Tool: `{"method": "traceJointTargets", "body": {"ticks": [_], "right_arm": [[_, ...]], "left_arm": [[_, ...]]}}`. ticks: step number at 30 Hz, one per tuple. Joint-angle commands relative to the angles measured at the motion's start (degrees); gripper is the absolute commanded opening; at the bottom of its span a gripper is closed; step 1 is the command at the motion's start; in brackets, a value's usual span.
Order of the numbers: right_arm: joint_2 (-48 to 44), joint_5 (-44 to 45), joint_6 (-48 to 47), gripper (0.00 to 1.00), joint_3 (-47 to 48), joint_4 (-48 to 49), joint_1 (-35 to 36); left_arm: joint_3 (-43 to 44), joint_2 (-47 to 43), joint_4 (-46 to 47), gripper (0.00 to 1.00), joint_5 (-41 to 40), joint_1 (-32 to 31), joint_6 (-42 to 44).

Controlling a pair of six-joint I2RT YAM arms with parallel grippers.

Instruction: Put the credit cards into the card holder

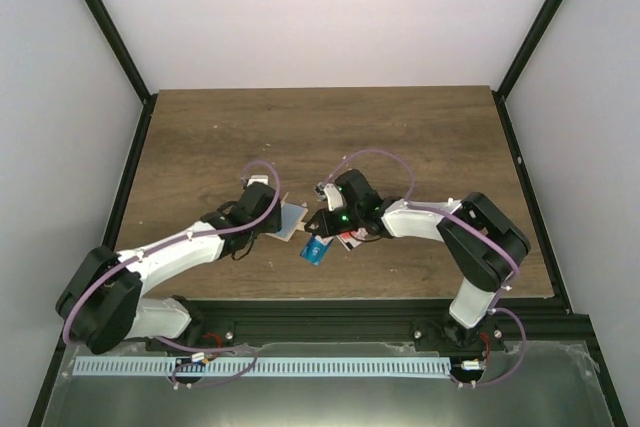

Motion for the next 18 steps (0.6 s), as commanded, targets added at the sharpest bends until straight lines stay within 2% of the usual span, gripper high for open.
{"method": "traceJointTargets", "body": {"ticks": [1, 7, 11, 14, 18], "right_arm": [[-1.74, -1.15, -1.69, 0.01, 1.83, -1.93, -0.47], [-1.17, -0.93, -2.6, 0.01, 2.02, -3.28, -0.78], [-0.58, -0.45, -2.96, 0.01, 2.26, -4.08, -1.36], [0.37, -0.38, -3.25, 0.01, 2.82, -4.8, -2.01], [1.93, 0.37, -4.04, 0.01, 4.39, -5.85, -2.7]], "left_arm": [[1.46, -0.37, -3.78, 0.64, -7.33, 0.0, -1.39], [1.88, 1.8, -4.04, 0.58, -9.6, 0.24, -2.99], [2.56, 3.92, -4.33, 0.46, -10.38, 0.73, -3.5], [2.39, 5.17, -3.54, 0.37, -9.04, 1.49, -3.35], [1.48, 6.04, -1.96, 0.34, -5.93, 2.77, -2.73]]}}
